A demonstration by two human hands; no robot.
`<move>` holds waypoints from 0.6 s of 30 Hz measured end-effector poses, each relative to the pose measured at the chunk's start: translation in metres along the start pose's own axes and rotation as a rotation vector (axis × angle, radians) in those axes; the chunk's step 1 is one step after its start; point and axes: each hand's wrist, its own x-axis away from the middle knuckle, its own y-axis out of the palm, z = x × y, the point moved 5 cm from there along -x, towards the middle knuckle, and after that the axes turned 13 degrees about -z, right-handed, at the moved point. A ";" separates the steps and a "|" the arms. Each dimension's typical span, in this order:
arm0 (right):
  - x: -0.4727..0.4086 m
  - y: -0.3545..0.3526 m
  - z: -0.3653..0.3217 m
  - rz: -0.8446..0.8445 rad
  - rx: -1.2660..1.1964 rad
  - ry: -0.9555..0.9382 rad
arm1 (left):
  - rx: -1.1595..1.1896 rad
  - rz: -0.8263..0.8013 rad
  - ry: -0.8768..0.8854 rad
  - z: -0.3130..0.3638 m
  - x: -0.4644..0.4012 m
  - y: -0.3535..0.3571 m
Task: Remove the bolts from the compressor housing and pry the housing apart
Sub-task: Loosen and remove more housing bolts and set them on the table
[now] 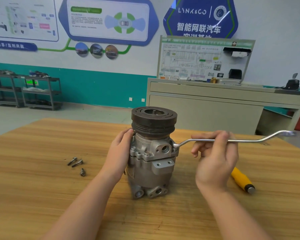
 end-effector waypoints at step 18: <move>-0.011 -0.001 -0.010 -0.085 0.045 0.011 | -0.017 0.002 0.012 0.000 -0.001 -0.001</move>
